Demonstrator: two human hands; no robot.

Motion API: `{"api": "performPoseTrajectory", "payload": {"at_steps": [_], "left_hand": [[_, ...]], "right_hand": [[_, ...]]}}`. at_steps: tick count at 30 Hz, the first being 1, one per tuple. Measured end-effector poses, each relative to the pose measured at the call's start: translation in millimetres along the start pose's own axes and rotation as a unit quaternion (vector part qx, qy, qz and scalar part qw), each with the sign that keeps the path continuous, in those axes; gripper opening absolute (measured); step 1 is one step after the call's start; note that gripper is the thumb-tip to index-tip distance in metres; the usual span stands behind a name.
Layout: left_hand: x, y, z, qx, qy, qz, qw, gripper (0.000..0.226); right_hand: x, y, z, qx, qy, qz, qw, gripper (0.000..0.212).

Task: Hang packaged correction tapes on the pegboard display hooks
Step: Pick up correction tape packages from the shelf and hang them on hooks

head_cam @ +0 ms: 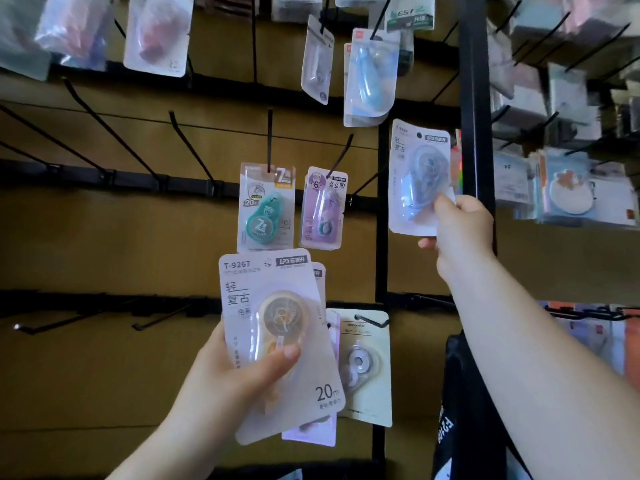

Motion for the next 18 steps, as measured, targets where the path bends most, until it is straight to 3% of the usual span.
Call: {"api": "performPoseTrajectory", "payload": {"at_steps": [6, 11, 15, 18], "left_hand": [[0, -5, 2, 0.005, -0.006, -0.002, 1.0, 0.061], [1, -4, 2, 0.003, -0.007, -0.007, 1.0, 0.059], [-5, -1, -2, 0.001, 0.004, -0.001, 1.0, 0.045], [-8, 1, -2, 0.009, -0.001, 0.01, 1.0, 0.052]], "right_hand": [[-1, 0, 0, -0.005, -0.007, 0.006, 1.0, 0.009], [-4, -4, -5, -0.02, 0.025, 0.009, 0.999, 0.009], [-1, -13, -11, -0.009, 0.024, -0.007, 1.0, 0.007], [5, -12, -10, -0.005, 0.007, -0.005, 1.0, 0.006]]}}
Point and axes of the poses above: each hand's wrist, its own z-axis away from the middle knuckle, its own x-axis out of the palm, y = z × x, the point moved 4 cm from there along -z, towards the middle knuckle, and after that the axes turned 8 degrees about -x, right-handed, at the moved point
